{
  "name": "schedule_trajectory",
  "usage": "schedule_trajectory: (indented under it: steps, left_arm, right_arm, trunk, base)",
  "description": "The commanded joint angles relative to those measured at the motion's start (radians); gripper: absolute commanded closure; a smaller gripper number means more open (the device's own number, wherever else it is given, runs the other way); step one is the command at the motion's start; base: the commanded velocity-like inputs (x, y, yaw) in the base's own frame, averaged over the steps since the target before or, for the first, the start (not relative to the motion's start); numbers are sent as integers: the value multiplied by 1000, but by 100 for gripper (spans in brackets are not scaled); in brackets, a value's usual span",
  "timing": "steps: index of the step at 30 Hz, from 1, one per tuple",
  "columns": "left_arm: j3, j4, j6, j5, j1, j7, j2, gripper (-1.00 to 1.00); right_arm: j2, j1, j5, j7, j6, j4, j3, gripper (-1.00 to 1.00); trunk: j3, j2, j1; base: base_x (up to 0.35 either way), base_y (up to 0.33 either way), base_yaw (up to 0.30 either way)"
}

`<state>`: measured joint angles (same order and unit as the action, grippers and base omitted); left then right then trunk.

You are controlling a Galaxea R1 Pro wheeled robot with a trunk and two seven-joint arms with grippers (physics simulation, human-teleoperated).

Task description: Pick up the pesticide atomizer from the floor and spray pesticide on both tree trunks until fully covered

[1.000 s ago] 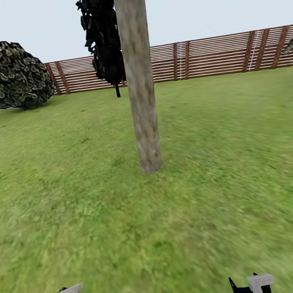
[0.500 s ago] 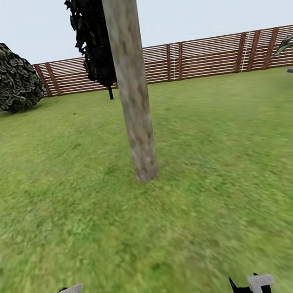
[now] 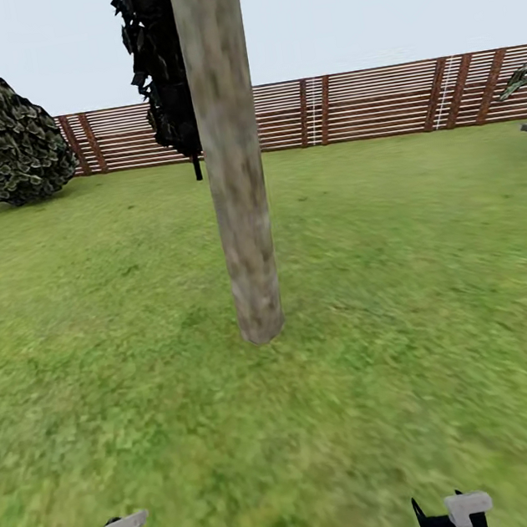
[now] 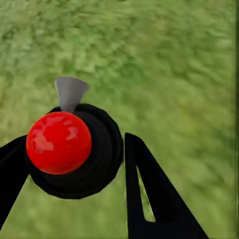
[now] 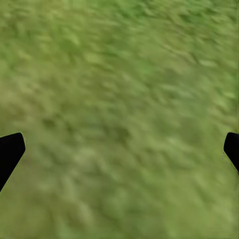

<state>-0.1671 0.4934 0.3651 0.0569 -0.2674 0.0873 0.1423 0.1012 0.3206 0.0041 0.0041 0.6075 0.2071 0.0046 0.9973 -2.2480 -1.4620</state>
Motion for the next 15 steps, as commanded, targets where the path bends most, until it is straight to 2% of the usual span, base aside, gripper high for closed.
schedule_trajectory:
  steps: [1, 15]
  left_arm:
    - [0, 0, 0, 0, 0, 0, 0, 100]
    - [1, 1, 3, 0, 0, 0, -1, 100]
  right_arm:
    - [0, 0, 0, 0, 0, 0, 0, -100]
    - [0, 0, 0, -1, 0, 0, -2, -100]
  trunk:
    - [0, 0, 0]
    - [0, 0, 0]
  base:
    - [304, -125, 0]
    - [303, -126, 0]
